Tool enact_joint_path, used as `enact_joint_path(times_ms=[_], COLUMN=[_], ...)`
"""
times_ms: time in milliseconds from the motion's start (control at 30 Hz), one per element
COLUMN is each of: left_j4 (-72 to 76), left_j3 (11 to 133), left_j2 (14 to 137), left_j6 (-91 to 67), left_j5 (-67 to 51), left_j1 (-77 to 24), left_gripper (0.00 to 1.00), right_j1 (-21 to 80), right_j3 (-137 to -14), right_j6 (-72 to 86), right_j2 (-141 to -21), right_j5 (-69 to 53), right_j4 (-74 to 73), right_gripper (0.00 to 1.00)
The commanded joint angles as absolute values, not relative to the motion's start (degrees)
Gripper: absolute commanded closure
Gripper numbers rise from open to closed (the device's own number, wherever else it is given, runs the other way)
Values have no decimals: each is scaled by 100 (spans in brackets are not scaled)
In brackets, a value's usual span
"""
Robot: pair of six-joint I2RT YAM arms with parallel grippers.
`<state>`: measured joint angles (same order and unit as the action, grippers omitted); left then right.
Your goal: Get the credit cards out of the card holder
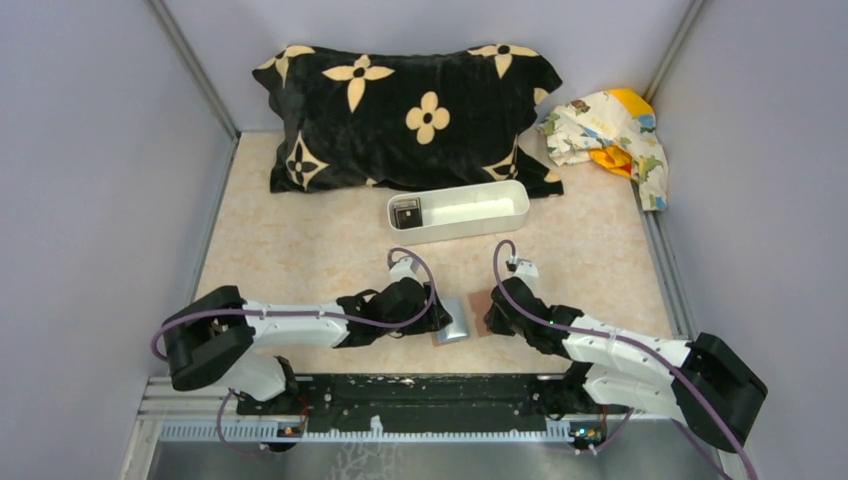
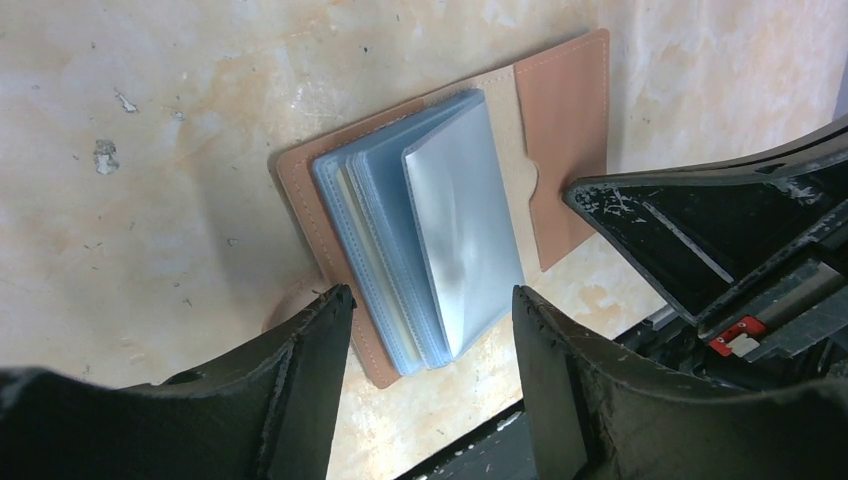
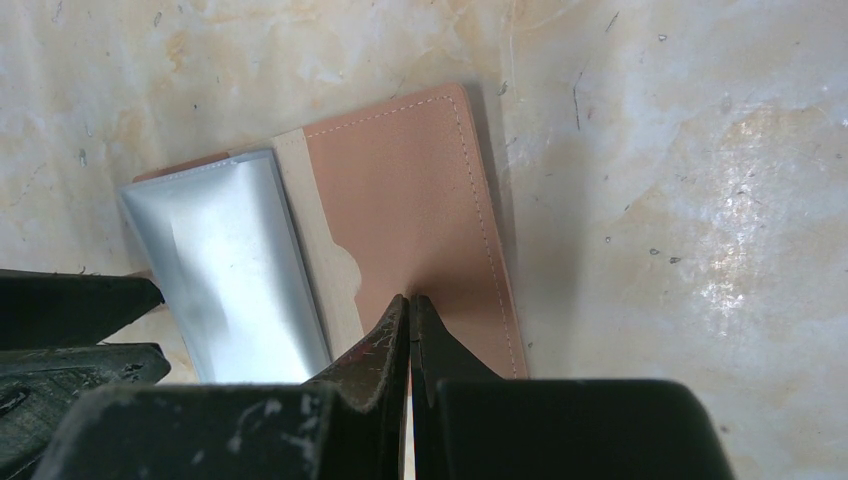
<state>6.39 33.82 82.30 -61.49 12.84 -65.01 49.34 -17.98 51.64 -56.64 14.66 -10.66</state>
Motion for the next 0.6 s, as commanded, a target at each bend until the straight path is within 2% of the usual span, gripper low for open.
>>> enact_joint_path(times_ms=[0,567], left_j4=[849,1209], left_j3=[3520,3737], left_j2=[8431,8681], left_j6=[-6092,-5830], left_j5=[1251,951], left_j1=[-6539,-6539], left_gripper=[34,34], right_j1=[4922,4926], right_j3=[-1716,-1647], right_j6=[5168,5183], right_j2=[-5703,-5621], right_j5=[1362,1367], right_j4=[-964,-1041], right_gripper=[100,100])
